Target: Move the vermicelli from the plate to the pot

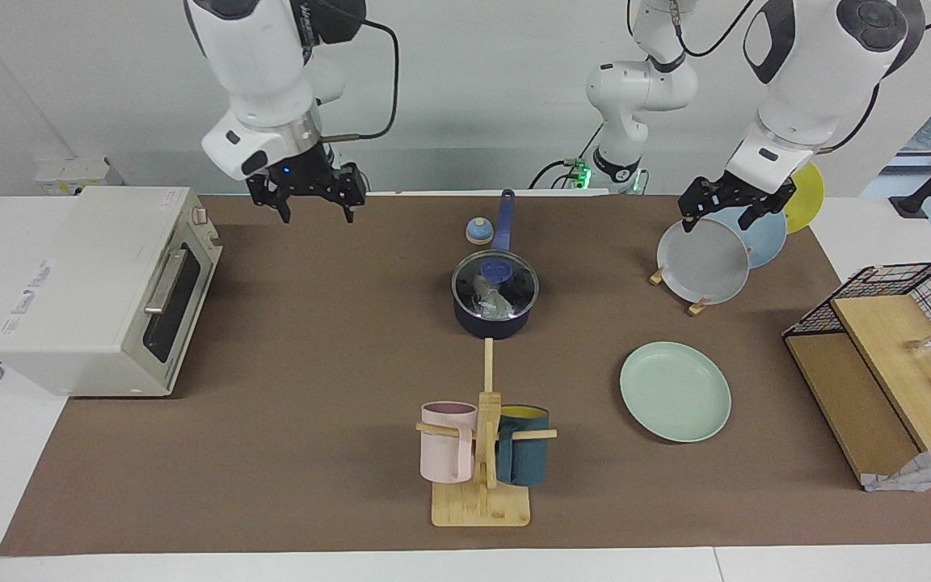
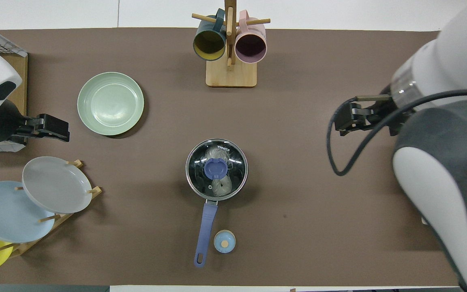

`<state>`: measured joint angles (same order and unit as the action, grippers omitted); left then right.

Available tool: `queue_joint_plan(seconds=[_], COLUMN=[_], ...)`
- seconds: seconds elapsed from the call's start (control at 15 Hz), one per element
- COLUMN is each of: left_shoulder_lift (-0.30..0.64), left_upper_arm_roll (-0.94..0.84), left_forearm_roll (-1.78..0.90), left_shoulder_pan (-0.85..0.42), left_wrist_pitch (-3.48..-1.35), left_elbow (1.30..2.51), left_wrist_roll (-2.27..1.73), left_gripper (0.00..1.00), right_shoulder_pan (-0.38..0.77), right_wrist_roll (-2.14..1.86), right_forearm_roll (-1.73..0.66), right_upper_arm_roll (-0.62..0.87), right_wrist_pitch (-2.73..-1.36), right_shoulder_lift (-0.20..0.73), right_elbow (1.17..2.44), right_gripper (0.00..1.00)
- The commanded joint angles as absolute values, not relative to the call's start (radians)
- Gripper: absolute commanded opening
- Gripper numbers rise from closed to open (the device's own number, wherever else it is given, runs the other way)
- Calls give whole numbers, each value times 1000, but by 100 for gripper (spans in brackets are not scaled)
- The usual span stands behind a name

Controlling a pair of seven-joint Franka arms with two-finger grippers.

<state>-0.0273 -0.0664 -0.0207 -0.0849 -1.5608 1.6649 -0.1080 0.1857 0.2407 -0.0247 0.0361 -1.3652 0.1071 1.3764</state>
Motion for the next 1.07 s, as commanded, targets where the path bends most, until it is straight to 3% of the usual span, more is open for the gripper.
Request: queue_joint_plan(seconds=[0.0,0.47,0.67,1.0], left_shoulder_lift=[-37,-40,-57,-58], left_upper_arm_roll=[-87,-83,-83,-83], left_forearm_roll=[-2,-2,-2,-2], left_shoulder_pan=[-64,-55,-55,-55], left_wrist_pitch=[-1551,-1551,-1549,-1549], left_elbow=[1664,1664,1666,1666], left_wrist_roll=[-109,-106,-106,-106], left_gripper=[100,100,100,100], right_shoulder_pan=[135,94,92,64], right_wrist_roll=[134,-52,-55,-55], right_forearm_roll=[-15,30,66,72], right_upper_arm_roll=[12,-29,-25,-17], right_wrist_pitch=[-1358,-1408,-1472,-1437], right_shoulder_lift=[63,-38,-14,8], right_elbow=[1448,1609,1600,1572], right_gripper=[100,100,100,100])
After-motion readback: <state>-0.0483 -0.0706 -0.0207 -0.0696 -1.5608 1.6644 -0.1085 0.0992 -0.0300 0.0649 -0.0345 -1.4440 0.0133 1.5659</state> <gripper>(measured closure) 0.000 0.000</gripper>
